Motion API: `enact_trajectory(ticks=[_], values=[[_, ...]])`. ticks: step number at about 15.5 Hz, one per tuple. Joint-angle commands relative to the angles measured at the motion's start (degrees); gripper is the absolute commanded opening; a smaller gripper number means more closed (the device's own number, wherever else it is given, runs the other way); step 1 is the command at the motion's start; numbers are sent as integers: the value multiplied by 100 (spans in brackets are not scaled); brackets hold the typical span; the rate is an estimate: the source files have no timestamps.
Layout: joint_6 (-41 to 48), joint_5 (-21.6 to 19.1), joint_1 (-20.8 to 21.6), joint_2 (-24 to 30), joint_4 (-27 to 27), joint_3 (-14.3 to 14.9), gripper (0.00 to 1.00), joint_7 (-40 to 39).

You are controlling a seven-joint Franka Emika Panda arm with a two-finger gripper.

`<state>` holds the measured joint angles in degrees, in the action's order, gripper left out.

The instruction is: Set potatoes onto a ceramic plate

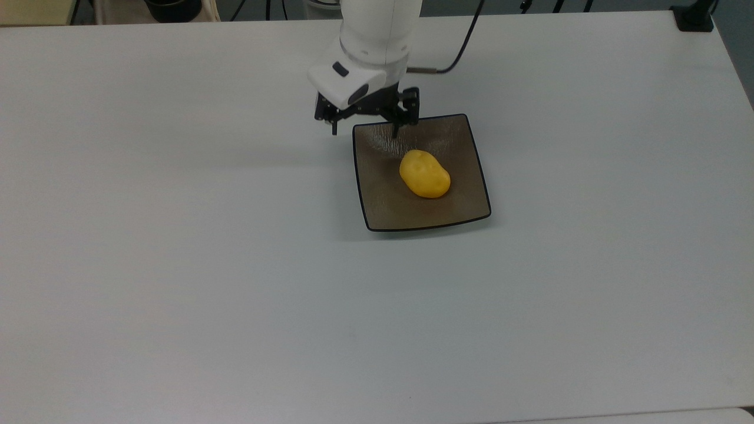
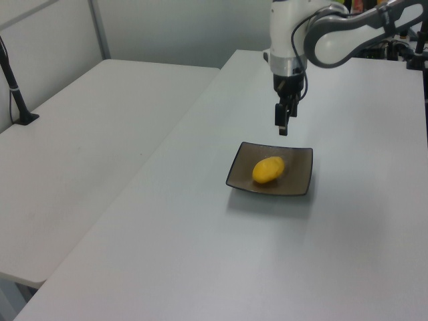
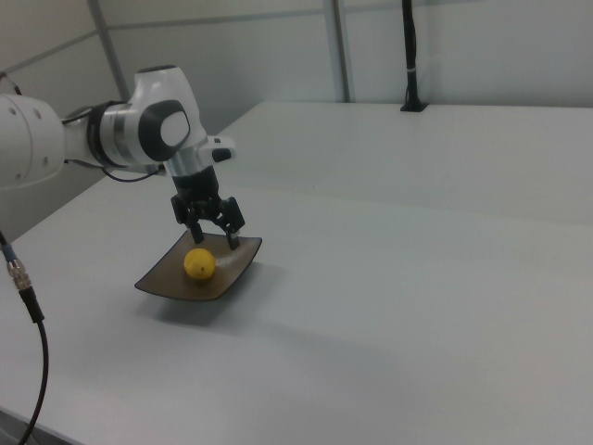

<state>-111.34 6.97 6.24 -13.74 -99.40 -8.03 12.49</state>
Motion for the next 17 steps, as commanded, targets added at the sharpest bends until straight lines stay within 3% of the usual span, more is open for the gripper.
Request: enact_trajectory(ticks=[1, 6, 10, 17], values=[[787, -117, 9, 564, -97, 39, 100, -387], [1299, -222, -35, 1311, -168, 275, 100, -581], [1281, -1135, -88, 1698, -177, 846, 100, -835], [1229, -1189, -220, 1875, -256, 865, 100, -854]])
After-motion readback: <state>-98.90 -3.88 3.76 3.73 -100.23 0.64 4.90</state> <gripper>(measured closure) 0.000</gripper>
